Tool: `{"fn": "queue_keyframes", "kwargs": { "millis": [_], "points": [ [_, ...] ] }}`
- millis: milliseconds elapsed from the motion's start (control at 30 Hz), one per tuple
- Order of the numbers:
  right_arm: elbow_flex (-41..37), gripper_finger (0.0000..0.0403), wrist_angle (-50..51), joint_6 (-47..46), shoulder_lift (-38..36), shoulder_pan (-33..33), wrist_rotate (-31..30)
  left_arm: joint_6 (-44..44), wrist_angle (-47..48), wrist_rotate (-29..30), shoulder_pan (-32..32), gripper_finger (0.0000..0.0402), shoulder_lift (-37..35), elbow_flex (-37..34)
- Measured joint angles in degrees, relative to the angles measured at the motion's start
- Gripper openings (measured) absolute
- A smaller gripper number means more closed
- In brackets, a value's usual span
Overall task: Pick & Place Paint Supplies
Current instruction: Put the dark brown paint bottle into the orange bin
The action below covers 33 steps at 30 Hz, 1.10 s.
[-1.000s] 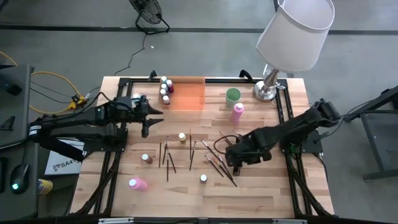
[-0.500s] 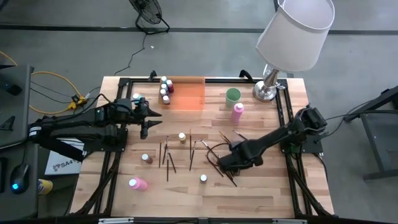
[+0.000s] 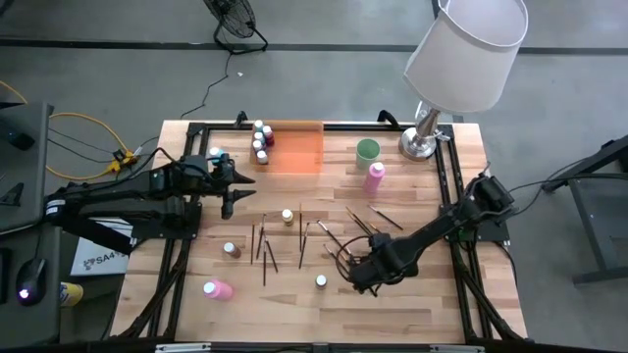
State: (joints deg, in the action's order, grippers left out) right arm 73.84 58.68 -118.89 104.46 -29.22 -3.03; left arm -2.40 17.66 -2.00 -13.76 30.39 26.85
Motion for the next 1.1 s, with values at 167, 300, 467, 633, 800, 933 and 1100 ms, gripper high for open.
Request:
{"fn": "queue_keyframes", "kwargs": {
  "millis": [167,300,467,633,800,933,1100],
  "points": [
    [0.0,0.0193,-1.01,0.83,2.49,1.1,0.2,-0.28,0.02,0.02,0.0,0.0141,0.02,0.02],
    [0.0,0.0193,-1.32,0.63,4.09,1.1,0.4,-0.25,0.03,0.02,0.0,0.0141,0.02,0.02],
    [0.0,0.0193,-3.05,0.61,6.21,1.08,2.06,-0.25,0.04,0.02,0.0,0.0141,0.02,0.02],
    [0.0,0.0193,-3.56,1.74,7.31,1.1,1.46,-0.25,0.06,0.02,0.0,0.0141,0.02,0.02],
    [0.0,0.0189,-3.5,3.33,7.55,1.23,1.47,-0.25,0.35,0.02,0.0,0.0141,0.02,0.02],
    [0.0,0.016,-3.46,3.45,7.55,1.23,1.47,-0.25,0.49,0.02,0.0,0.0141,0.01,0.02],
    [0.07,0.0112,-3.21,6.49,7.53,1.21,0.47,-0.23,0.49,0.02,0.0,0.0141,0.02,0.02]
  ]
}}
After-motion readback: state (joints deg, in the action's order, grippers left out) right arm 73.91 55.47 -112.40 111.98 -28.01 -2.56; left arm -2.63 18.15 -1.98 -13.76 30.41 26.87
